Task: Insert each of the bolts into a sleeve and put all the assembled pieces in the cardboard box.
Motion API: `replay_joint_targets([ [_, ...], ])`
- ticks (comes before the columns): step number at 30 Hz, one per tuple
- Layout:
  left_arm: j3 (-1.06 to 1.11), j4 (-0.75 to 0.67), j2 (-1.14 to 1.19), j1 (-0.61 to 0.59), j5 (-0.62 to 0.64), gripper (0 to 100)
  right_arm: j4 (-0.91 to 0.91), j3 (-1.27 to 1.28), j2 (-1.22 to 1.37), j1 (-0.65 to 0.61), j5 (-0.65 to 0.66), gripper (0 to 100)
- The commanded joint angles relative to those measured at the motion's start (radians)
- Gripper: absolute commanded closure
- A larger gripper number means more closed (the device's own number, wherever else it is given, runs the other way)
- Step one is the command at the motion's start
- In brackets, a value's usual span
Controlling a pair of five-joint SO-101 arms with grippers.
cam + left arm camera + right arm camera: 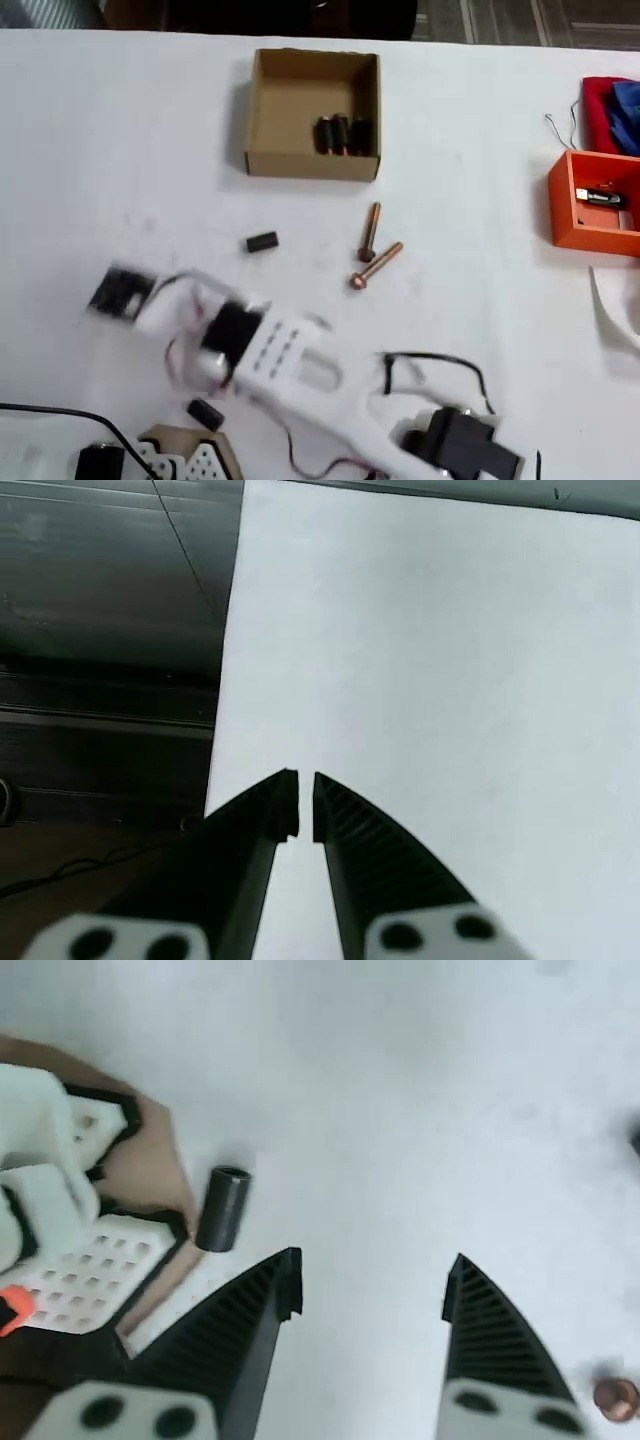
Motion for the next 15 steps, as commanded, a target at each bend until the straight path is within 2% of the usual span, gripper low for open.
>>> replay_joint_targets([
  [1, -0.047, 0.002, -0.012, -0.009, 0.000, 94, 0.028, 0.015, -0.031, 0.177, 0.041, 77.6],
  [5, -0.044, 0.002, -0.009, -0.008, 0.000, 94, -0.025, 0.144, -0.021, 0.352, 0.034, 77.6],
  [8, -0.044, 0.002, -0.006, -0.003, 0.000, 94, -0.082, 0.245, -0.027, 0.409, 0.032, 77.4],
  [12, -0.044, 0.002, -0.006, 0.006, 0.002, 94, -0.160, 0.356, -0.022, 0.409, -0.025, 77.2],
  [15, -0.042, 0.002, -0.006, 0.015, 0.003, 94, -0.186, 0.377, -0.022, 0.344, -0.074, 77.2],
])
